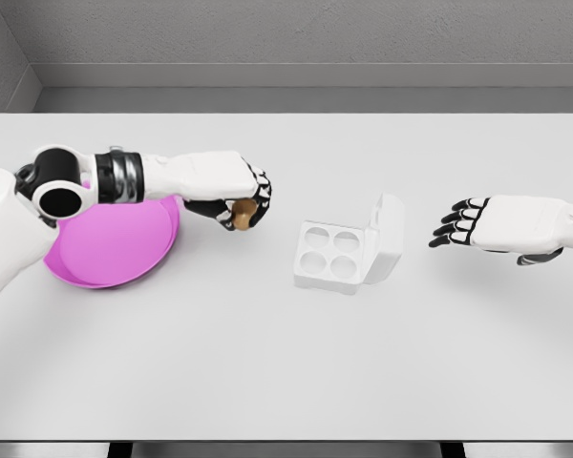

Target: Pack egg into the box and close the box lid

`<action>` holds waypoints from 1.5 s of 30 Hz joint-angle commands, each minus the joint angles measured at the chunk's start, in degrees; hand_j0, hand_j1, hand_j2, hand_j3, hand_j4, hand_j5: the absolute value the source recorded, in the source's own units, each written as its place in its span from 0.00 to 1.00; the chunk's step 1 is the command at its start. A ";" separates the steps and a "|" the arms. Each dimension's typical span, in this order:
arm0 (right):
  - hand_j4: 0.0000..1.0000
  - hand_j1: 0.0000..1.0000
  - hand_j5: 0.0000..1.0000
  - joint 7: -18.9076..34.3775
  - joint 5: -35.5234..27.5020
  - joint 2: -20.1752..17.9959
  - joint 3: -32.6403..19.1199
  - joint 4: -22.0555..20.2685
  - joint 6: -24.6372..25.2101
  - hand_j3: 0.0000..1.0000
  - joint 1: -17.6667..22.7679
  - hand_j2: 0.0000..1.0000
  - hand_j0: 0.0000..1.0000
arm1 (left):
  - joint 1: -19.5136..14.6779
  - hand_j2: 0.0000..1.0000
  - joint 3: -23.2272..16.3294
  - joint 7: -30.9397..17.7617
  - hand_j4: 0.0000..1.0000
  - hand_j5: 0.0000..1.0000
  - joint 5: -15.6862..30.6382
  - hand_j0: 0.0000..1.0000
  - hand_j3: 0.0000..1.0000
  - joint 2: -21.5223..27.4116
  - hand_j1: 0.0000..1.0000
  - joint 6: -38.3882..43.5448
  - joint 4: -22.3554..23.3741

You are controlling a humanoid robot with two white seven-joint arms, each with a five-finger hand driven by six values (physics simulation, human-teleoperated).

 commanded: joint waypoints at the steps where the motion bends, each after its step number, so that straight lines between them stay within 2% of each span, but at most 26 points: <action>1: 1.00 1.00 1.00 -0.02 -0.30 -0.07 -0.04 0.00 0.13 1.00 0.00 1.00 1.00 | 0.00 0.25 -1.67 0.08 0.25 0.25 0.43 0.25 0.25 -1.76 0.25 0.20 -0.02; 20: 1.00 1.00 1.00 -0.02 -0.22 -0.07 -0.04 0.00 0.13 1.00 -0.09 1.00 1.00 | -3.08 0.25 -5.37 0.08 0.25 0.25 0.26 0.25 0.25 -10.37 0.25 0.20 -0.02; 40: 1.00 1.00 1.00 -0.02 -0.22 -0.07 -0.04 0.00 0.13 1.00 -0.09 1.00 1.00 | -2.99 0.25 -6.60 0.08 0.25 0.25 -0.09 0.25 0.25 -12.83 0.25 0.20 0.59; 42: 1.00 1.00 1.00 -0.02 -0.30 -0.07 -0.04 0.00 0.13 1.00 -0.09 1.00 1.00 | -2.99 0.25 -8.00 0.08 0.25 0.25 -0.09 0.25 0.25 -13.01 0.25 0.20 0.59; 45: 1.00 1.00 1.00 -0.02 -0.30 -0.07 -0.04 0.00 0.13 1.00 -0.09 1.00 1.00 | -2.90 0.25 -8.09 0.08 0.25 0.25 -0.09 0.25 0.25 -13.36 0.25 0.20 0.68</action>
